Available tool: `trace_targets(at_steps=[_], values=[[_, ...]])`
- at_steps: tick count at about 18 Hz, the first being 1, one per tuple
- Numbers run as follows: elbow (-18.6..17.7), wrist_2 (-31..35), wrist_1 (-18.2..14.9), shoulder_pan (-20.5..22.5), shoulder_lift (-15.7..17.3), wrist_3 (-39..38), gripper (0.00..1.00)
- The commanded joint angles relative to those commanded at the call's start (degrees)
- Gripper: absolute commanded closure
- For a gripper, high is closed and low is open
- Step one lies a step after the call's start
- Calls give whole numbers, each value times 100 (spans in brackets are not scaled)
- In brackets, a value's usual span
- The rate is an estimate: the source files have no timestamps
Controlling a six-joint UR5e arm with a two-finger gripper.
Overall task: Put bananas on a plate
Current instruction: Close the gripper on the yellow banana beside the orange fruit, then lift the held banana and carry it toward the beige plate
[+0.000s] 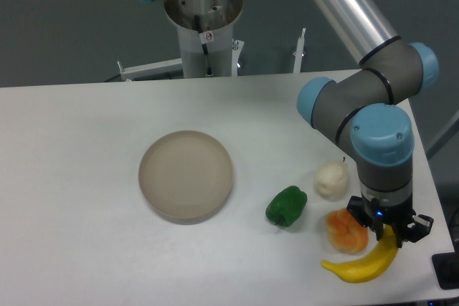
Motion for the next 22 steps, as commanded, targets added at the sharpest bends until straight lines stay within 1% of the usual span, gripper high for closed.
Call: trace_targets(at_steps=[1, 3, 5, 7, 10, 16, 18, 20, 22], values=[[0, -9, -26, 0, 26, 0, 70], [-9, -9, -271, 9, 105, 0, 70], [-44, -52, -465, 9, 228, 0, 70], [-166, -184, -641, 9, 421, 0, 70], [-526, -202, -843, 0, 772, 0, 70], [-1291, -281, -1046, -219, 1476, -97, 70], [-1528, -360, -1273, -342, 1652, -210, 70], [-1713, -387, -1545, -491, 1792, -631, 70], [-1767, -396, -1975, -685, 1846, -1026, 70]])
